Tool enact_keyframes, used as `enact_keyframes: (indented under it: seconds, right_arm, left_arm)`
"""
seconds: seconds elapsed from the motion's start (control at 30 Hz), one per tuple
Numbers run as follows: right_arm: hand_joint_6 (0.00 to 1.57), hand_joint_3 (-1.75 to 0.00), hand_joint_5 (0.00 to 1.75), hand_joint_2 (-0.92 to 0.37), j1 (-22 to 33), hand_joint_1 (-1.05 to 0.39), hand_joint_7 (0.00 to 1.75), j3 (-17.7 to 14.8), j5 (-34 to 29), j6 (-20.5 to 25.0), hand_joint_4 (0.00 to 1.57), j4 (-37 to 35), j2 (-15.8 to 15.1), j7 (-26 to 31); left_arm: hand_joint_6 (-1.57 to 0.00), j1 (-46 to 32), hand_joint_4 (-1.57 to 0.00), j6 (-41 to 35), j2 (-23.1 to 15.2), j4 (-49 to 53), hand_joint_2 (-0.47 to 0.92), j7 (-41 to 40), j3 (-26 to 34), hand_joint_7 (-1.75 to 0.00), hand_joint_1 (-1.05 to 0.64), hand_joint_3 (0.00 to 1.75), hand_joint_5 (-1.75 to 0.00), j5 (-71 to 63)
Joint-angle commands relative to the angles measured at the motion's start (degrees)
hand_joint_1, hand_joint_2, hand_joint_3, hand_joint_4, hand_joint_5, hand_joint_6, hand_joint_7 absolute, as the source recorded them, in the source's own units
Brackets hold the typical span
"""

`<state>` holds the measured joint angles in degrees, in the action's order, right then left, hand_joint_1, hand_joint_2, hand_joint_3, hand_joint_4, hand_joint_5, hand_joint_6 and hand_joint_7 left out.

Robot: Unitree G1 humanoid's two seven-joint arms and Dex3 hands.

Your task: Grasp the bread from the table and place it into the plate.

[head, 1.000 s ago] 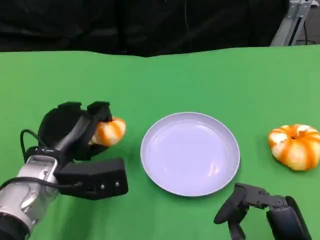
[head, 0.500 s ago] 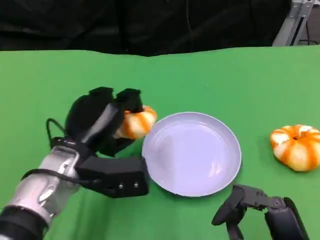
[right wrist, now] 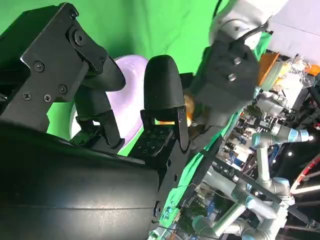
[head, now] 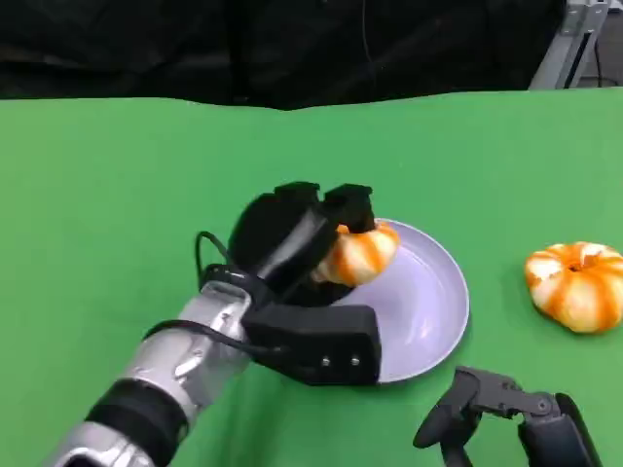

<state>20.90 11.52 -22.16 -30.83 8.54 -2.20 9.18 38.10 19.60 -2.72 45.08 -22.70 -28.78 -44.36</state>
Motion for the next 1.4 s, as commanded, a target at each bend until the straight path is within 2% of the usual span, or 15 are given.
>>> enact_keyframes:
  seconds: [0.03, 0.13, 0.2, 0.23, 0.27, 0.33, 0.43, 0.5, 0.63, 0.83, 1.1, 1.13, 1.2, 1.3, 1.4]
  right_arm:
    - [0.90, -1.44, 1.49, -0.22, 0.5, 0.15, 1.22, -0.4, 1.1, -0.6, 0.86, 0.6, -0.6, -0.1]
    - [0.90, -1.44, 1.49, -0.22, 0.6, 0.15, 1.22, -0.4, 1.2, -0.5, 0.86, 0.8, -0.7, -0.2]
    - [0.90, -1.44, 1.49, -0.22, 0.9, 0.14, 1.22, -0.3, 1.2, -0.4, 0.86, 1.0, -0.7, -0.3]
    - [0.90, -1.44, 1.50, -0.23, 0.9, 0.13, 1.23, -0.3, 1.2, -0.2, 0.86, 1.1, -0.7, -0.4]
    - [0.89, -1.44, 1.50, -0.22, 0.9, 0.13, 1.23, -0.3, 1.3, -0.1, 0.86, 1.2, -0.6, -0.4]
    - [0.89, -1.44, 1.50, -0.23, 0.9, 0.13, 1.23, -0.3, 1.4, 0.0, 0.85, 1.2, -0.5, -0.5]
    - [0.89, -1.44, 1.50, -0.23, 0.9, 0.13, 1.23, -0.3, 1.4, -0.1, 0.85, 1.2, -0.4, -0.6]
    - [0.89, -1.44, 1.51, -0.23, 0.8, 0.12, 1.24, -0.2, 1.5, -0.3, 0.85, 1.2, -0.4, -0.6]
    - [0.89, -1.45, 1.52, -0.22, 0.7, 0.13, 1.25, -0.3, 1.6, -0.4, 0.86, 1.1, -0.6, -0.6]
    - [0.88, -1.45, 1.53, -0.22, 0.9, 0.12, 1.25, -0.5, 1.2, -0.1, 0.85, 1.3, -0.6, -0.5]
    - [0.88, -1.44, 1.53, -0.23, 0.9, 0.11, 1.25, -0.4, 1.5, -0.2, 0.85, 1.0, -0.5, -0.6]
    - [0.88, -1.44, 1.53, -0.23, 0.9, 0.11, 1.26, -0.3, 1.5, -0.3, 0.85, 0.8, -0.4, -0.5]
    - [0.89, -1.44, 1.52, -0.22, 0.8, 0.13, 1.26, -0.1, 1.7, -0.3, 0.85, 0.6, -0.2, -0.5]
    - [0.90, -1.45, 1.51, -0.22, 0.7, 0.15, 1.26, 0.0, 1.6, -0.4, 0.86, 0.4, -0.1, -0.4]
    - [0.90, -1.45, 1.51, -0.22, 0.6, 0.15, 1.26, 0.0, 1.4, -0.4, 0.87, 0.4, -0.1, -0.3]
  left_arm:
    - [-0.70, 3.1, -0.82, 0.7, 1.2, 4.5, 0.34, -1.6, -0.9, -1.75, -0.08, 1.16, -1.75, 0.2]
    - [-0.70, 4.1, -0.81, -0.2, 1.8, 5.6, 0.35, 1.1, -1.3, -1.75, -0.08, 1.15, -1.75, 0.6]
    - [-0.67, 5.0, -0.67, -1.9, 2.3, 5.5, 0.75, 6.0, -2.0, -0.64, -0.25, 0.45, -1.03, 1.0]
    - [-0.70, 5.5, -0.65, -3.1, 2.3, 5.1, 0.83, 8.3, -2.6, -0.40, -0.28, 0.29, -0.89, 0.6]
    - [-0.54, 5.7, -0.41, -4.4, 2.1, 4.3, 0.88, 10.8, -3.1, -0.18, -0.44, 0.22, -0.67, 0.3]
    - [-0.39, 5.8, -0.21, -6.2, 1.8, 2.9, 0.91, 13.8, -3.7, -0.05, -0.59, 0.21, -0.52, 0.0]
    - [-0.34, 5.4, -0.14, -8.2, 1.3, 0.6, 0.92, 16.7, -4.3, -0.01, -0.64, 0.21, -0.47, -0.1]
    - [-0.15, 5.0, -0.03, -10.2, 0.7, -1.8, 0.92, 20.3, -5.0, -0.01, -0.83, 0.30, -0.20, -0.5]
    - [-0.07, 4.4, 0.00, -11.9, -0.6, -5.2, 0.92, 25.0, -5.5, 0.00, -0.93, 0.37, -0.06, -0.1]
    - [-0.10, 2.5, -0.01, -13.0, -2.9, -11.3, 0.92, 29.6, -4.8, -0.02, -0.93, 0.37, -0.03, 1.1]
    - [-0.14, -1.8, -0.04, -13.3, -6.3, -20.2, 0.92, 31.8, -3.2, -0.04, -0.79, 0.33, -0.06, 2.7]
    - [-0.14, -5.7, -0.04, -11.5, -7.4, -24.4, 0.92, 31.3, 0.2, -0.04, -0.79, 0.33, -0.06, 7.0]
    - [-0.27, -10.8, -0.17, -9.4, -8.8, -30.0, 0.92, 31.0, 4.6, -0.06, -0.53, 0.23, -0.26, 12.6]
    - [-0.33, -14.8, -0.14, -8.6, -9.6, -34.6, 0.92, 31.9, 7.7, -0.05, -0.47, 0.27, -0.55, 16.7]
    - [-0.34, -19.2, -0.11, -8.0, -9.9, -39.0, 0.92, 31.7, 10.9, -0.05, -0.47, 0.28, -0.63, 20.8]
